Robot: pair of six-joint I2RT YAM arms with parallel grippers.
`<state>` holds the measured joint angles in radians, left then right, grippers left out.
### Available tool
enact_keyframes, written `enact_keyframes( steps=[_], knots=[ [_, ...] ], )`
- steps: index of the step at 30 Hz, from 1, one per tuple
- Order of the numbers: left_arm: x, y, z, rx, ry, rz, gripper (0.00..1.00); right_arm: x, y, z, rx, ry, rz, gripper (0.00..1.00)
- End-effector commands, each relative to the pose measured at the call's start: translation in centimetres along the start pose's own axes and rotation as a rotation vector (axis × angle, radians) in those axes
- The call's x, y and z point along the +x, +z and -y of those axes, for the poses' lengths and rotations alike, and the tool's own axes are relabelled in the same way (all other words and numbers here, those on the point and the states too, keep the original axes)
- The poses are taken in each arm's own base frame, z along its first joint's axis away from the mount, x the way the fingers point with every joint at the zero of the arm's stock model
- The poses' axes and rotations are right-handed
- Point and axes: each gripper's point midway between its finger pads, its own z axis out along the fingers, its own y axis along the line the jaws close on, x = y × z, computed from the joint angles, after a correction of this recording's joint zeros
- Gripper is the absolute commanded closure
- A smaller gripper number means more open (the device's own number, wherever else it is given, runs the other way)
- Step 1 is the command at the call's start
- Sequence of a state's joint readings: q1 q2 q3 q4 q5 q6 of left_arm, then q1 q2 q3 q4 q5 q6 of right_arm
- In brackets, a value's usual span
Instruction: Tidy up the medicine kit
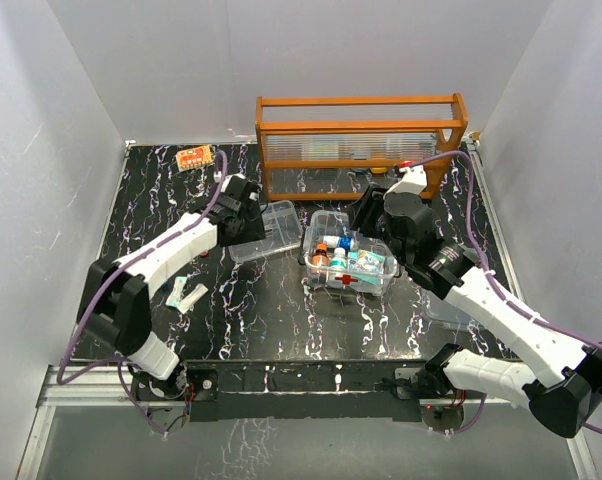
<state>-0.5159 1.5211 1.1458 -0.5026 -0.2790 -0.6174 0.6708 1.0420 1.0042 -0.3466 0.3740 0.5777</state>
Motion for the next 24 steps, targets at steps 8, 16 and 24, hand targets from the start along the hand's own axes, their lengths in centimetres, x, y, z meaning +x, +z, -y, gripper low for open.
enact_keyframes(
  steps=[8,16,24],
  knots=[
    [-1.2,3.5,1.5,-0.023,0.081,-0.084,0.40,-2.2,-1.3,-0.1,-0.002,0.039,0.056,0.58],
    [-0.7,5.5,1.3,-0.056,0.073,-0.111,0.41,-1.9,-1.2,0.0,0.003,0.035,0.048,0.58],
    [1.8,2.6,0.2,-0.026,-0.011,-0.157,0.29,-1.8,-1.1,-0.1,-0.002,0.034,0.044,0.57]
  ],
)
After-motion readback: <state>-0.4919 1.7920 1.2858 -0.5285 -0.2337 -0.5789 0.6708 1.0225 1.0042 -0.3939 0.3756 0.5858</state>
